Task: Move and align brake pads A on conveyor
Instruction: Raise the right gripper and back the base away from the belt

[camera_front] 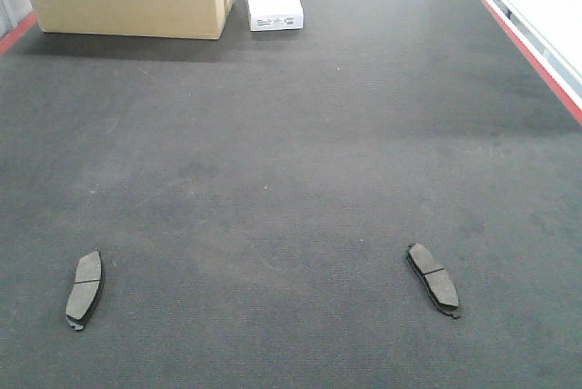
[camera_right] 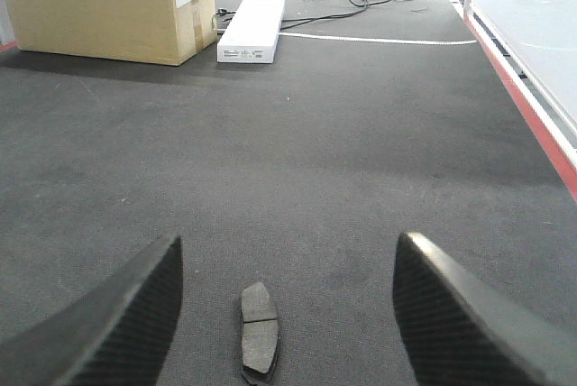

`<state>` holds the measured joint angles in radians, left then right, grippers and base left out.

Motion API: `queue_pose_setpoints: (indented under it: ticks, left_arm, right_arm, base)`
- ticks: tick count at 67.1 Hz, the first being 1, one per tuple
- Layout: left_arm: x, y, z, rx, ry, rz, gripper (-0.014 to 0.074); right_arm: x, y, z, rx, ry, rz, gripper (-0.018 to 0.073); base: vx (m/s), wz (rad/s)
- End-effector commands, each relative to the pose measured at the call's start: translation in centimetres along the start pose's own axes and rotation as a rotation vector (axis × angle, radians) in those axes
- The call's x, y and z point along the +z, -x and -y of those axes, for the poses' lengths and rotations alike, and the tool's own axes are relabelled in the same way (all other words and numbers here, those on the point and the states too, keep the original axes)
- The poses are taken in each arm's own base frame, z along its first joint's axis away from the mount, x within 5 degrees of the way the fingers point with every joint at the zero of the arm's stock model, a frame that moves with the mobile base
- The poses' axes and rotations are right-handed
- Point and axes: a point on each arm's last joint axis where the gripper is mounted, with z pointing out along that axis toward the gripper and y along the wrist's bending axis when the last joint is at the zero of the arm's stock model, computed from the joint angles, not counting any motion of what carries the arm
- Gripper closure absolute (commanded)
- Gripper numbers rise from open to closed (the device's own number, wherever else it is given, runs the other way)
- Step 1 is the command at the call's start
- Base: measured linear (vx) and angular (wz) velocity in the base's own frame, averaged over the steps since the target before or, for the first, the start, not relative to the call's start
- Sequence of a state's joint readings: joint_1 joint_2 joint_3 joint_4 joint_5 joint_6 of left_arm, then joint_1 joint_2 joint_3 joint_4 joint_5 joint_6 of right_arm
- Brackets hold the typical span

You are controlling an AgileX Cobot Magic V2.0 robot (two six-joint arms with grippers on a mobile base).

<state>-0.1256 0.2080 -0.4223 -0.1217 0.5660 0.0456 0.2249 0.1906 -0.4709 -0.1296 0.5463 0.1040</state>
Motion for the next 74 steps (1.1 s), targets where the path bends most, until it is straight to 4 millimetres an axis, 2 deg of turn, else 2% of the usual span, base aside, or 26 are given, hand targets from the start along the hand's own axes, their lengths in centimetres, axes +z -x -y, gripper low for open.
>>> queue_pose_setpoints:
  ticks: [1,39,74]
  left_arm:
    - [-0.18,1.29,0.09,-0.011,-0.008,0.084,0.0224]
    - [-0.14,1.29,0.09,-0.011,-0.008,0.082,0.0224]
    - [-0.14,1.29,0.09,-0.011,-0.008,0.082,0.0224]
  right_arm:
    - [-0.17,1.42,0.02,-0.017,-0.004,0.095,0.0075]
    - [-0.1,1.4,0.02,-0.017,-0.004,0.09,0.0075]
    - [-0.1,1.4,0.02,-0.017,-0.004,0.09,0.0075]
  base:
    - [0.0,0.0]
    - [-0.03,0.02]
    - [-0.3,0.01]
